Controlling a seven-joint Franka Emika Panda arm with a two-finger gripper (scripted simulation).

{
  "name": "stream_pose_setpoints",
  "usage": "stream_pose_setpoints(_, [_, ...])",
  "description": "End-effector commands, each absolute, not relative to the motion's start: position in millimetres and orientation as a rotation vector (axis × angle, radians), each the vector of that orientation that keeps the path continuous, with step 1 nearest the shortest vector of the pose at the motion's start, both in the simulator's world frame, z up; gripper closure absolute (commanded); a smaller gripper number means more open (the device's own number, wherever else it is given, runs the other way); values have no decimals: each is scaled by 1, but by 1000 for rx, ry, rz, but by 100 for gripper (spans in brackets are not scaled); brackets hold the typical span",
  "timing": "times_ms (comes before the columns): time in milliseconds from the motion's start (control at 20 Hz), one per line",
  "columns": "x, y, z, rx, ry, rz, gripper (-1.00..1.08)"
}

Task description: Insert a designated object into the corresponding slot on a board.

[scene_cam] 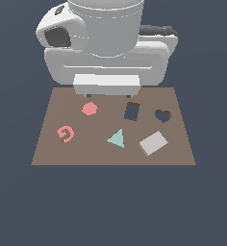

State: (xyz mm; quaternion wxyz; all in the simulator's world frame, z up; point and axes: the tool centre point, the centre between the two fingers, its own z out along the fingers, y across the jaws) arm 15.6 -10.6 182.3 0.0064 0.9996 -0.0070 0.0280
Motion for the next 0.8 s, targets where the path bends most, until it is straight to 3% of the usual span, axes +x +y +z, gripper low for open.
stream_pose_setpoints(0, [16,-11,182,3127,-22,87,-92])
stream_pose_setpoints(750, [16,7,167,3122,-208,78,-92])
